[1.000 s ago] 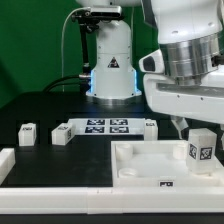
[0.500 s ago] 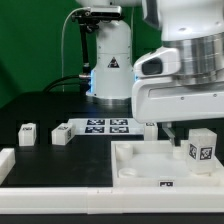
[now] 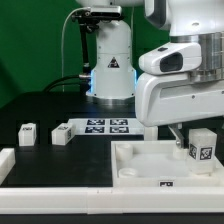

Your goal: Assemble one leg

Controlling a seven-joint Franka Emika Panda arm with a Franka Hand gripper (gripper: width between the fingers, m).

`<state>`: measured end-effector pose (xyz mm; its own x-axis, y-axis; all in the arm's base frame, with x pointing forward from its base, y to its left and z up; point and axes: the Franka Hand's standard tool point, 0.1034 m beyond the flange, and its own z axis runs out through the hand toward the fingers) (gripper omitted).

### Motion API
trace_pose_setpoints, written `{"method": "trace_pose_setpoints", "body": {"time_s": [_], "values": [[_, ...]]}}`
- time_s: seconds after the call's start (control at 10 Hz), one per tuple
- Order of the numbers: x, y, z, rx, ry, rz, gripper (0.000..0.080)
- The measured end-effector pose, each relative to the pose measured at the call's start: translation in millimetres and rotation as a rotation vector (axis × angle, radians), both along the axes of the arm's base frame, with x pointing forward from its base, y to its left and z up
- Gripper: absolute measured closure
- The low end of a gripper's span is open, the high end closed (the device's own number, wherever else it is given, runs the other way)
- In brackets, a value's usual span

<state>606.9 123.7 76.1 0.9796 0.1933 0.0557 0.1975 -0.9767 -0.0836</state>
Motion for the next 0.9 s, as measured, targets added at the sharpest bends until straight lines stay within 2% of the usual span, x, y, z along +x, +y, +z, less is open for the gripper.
{"method": "trace_pose_setpoints", "body": {"time_s": [0.1,0.2,0.3,0.6,0.8,0.9], "values": [[-0.1,0.2,-0.1,0.0,0.0,0.0,0.041],[0.3,-1.8,-0.2,-0.002,0.0,-0.001,0.041],[0.3,-2.9,-0.6,-0.002,0.002,-0.019,0.0503],[0.4,-3.6,-0.8,0.0,0.004,-0.053,0.0503],[1.0,-6.8,-1.9,0.031,0.022,-0.468,0.0503],[1.8,-7.1,-1.9,0.035,0.02,-0.534,0.0503]]}}
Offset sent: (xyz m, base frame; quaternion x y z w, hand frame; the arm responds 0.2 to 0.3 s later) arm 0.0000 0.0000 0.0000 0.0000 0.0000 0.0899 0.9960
